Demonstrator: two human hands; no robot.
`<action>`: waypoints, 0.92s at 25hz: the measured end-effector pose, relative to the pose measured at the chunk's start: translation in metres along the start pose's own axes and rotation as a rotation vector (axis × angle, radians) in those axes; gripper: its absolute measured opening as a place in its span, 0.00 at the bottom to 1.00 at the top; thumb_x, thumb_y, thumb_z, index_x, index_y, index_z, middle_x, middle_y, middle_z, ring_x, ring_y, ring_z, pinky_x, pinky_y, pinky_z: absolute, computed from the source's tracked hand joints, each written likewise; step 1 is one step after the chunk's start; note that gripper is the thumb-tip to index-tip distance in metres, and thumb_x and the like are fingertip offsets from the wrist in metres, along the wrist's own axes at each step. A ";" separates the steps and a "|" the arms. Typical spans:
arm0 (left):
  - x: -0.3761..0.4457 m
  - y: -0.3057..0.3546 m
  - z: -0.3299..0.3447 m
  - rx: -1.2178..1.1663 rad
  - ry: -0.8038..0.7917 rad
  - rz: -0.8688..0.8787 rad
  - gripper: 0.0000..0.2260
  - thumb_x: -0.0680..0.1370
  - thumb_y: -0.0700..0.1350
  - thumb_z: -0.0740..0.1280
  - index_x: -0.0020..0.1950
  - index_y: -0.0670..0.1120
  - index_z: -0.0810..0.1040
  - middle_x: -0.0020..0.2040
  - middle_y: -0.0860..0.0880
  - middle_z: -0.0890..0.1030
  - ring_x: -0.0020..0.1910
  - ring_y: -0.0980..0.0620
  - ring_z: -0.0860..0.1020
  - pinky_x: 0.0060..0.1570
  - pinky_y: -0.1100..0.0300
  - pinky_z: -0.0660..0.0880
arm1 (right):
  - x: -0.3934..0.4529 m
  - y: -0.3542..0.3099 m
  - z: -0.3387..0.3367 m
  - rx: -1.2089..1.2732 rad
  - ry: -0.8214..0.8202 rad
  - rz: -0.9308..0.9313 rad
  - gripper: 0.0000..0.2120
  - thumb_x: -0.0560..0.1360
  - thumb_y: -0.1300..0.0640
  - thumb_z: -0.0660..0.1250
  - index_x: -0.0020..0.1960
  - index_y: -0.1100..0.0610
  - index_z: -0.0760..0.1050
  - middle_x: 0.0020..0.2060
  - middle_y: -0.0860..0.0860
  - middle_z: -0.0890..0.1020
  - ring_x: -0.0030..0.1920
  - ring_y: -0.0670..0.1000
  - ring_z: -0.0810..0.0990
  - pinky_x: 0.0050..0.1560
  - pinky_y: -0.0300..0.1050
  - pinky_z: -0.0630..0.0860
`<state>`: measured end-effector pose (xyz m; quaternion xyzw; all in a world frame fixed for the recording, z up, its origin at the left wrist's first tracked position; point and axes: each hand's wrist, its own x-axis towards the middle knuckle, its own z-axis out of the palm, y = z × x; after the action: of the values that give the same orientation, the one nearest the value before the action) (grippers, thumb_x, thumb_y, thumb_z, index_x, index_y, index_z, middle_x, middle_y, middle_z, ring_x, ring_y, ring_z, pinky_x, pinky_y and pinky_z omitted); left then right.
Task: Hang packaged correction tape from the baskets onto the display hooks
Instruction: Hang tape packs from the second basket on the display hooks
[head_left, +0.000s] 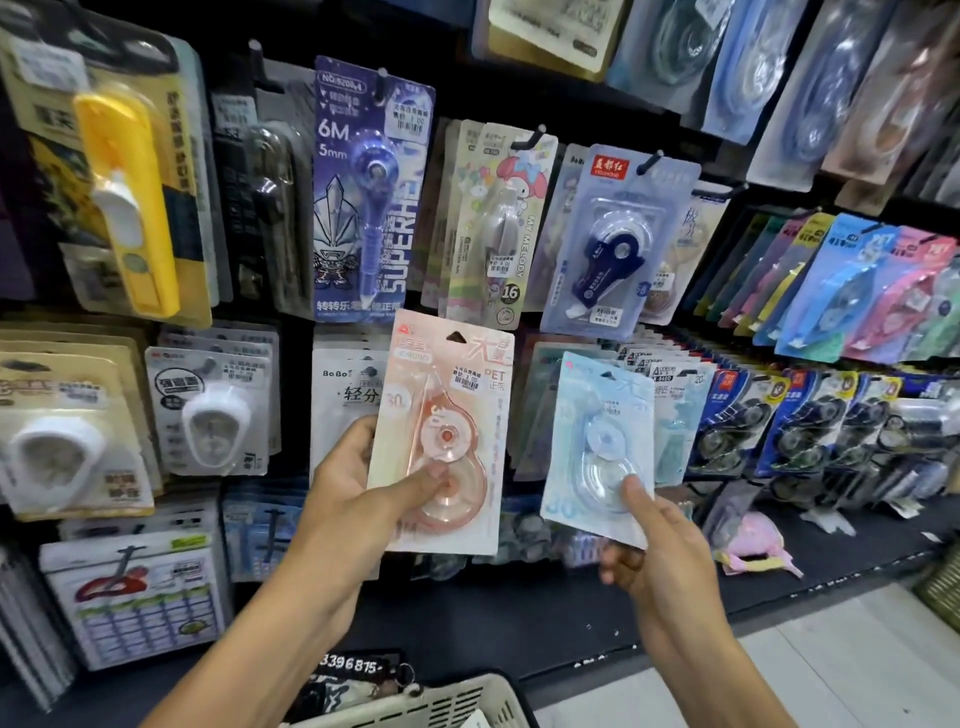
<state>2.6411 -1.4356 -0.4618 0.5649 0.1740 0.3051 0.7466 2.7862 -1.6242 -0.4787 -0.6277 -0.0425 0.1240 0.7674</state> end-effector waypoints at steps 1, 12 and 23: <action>-0.001 -0.002 0.001 0.007 0.004 -0.003 0.17 0.73 0.34 0.73 0.59 0.48 0.79 0.50 0.49 0.88 0.45 0.52 0.87 0.32 0.68 0.77 | 0.005 -0.002 -0.007 -0.055 0.033 -0.002 0.15 0.75 0.47 0.71 0.49 0.58 0.75 0.27 0.53 0.80 0.20 0.48 0.70 0.21 0.40 0.67; 0.000 -0.007 0.004 0.067 -0.005 0.011 0.15 0.79 0.35 0.69 0.59 0.53 0.79 0.52 0.54 0.88 0.50 0.56 0.86 0.45 0.62 0.80 | -0.008 0.016 0.009 -0.109 -0.256 0.143 0.27 0.72 0.48 0.75 0.68 0.52 0.71 0.50 0.56 0.87 0.42 0.57 0.86 0.37 0.51 0.82; 0.023 -0.016 -0.040 1.332 0.081 0.367 0.25 0.80 0.52 0.66 0.78 0.55 0.67 0.82 0.55 0.58 0.80 0.52 0.54 0.76 0.49 0.56 | 0.000 0.007 0.017 -0.001 -0.200 -0.057 0.16 0.69 0.52 0.73 0.54 0.57 0.78 0.40 0.53 0.86 0.29 0.49 0.78 0.22 0.40 0.69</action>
<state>2.6383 -1.3941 -0.4875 0.9116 0.2535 0.2755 0.1700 2.7816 -1.6070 -0.4819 -0.6112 -0.1368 0.1640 0.7621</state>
